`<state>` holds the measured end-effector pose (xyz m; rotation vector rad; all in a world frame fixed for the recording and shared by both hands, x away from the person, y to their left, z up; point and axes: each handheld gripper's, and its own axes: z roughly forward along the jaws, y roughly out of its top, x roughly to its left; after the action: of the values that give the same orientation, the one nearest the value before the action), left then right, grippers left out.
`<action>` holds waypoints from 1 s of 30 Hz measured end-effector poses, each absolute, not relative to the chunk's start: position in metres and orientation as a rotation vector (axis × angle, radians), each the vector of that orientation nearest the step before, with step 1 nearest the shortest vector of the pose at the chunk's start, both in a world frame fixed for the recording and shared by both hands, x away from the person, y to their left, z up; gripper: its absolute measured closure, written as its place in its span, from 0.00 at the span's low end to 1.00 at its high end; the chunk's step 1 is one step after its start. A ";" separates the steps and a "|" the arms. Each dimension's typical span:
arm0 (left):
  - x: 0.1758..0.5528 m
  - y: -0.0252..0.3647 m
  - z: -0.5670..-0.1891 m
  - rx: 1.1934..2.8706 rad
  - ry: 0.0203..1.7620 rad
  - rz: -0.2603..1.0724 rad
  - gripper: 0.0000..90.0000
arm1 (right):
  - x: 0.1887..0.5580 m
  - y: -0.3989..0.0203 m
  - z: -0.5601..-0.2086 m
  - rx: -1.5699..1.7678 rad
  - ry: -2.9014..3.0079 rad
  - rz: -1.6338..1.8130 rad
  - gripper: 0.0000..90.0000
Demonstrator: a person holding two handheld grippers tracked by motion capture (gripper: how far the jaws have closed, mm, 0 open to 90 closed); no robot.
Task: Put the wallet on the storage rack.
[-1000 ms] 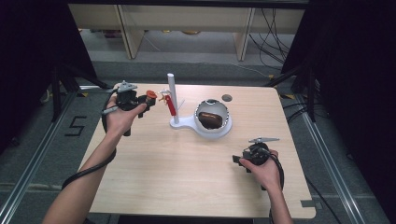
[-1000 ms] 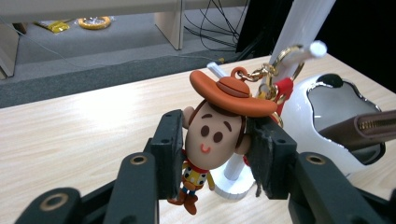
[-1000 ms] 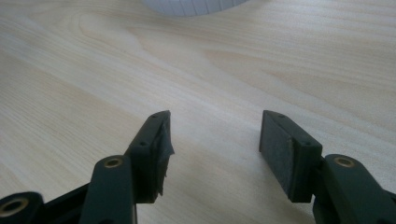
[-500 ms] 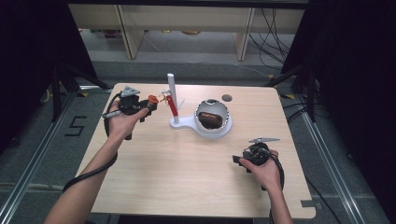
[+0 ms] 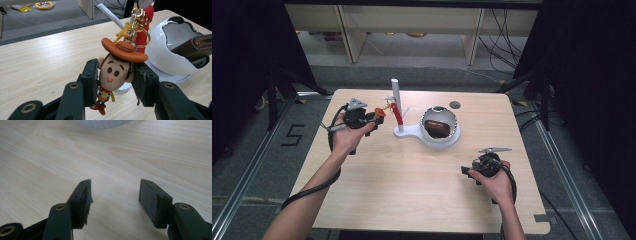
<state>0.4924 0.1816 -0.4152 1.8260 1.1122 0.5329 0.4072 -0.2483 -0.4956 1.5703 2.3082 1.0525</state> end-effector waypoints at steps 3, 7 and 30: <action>0.492 0.178 -0.417 1.819 1.104 0.528 0.64 | 0.407 -0.248 -0.496 1.571 2.309 1.057 0.49; 0.491 0.175 -0.419 1.826 1.101 0.525 0.64 | 0.407 -0.248 -0.496 1.570 2.305 1.043 0.49; 0.477 0.175 -0.424 1.849 1.007 0.535 0.43 | 0.407 -0.247 -0.496 1.563 2.290 1.068 0.49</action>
<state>0.4774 0.1746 -0.4244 1.8491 1.0074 0.5354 0.4066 -0.2468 -0.4962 1.5634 2.2904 1.0681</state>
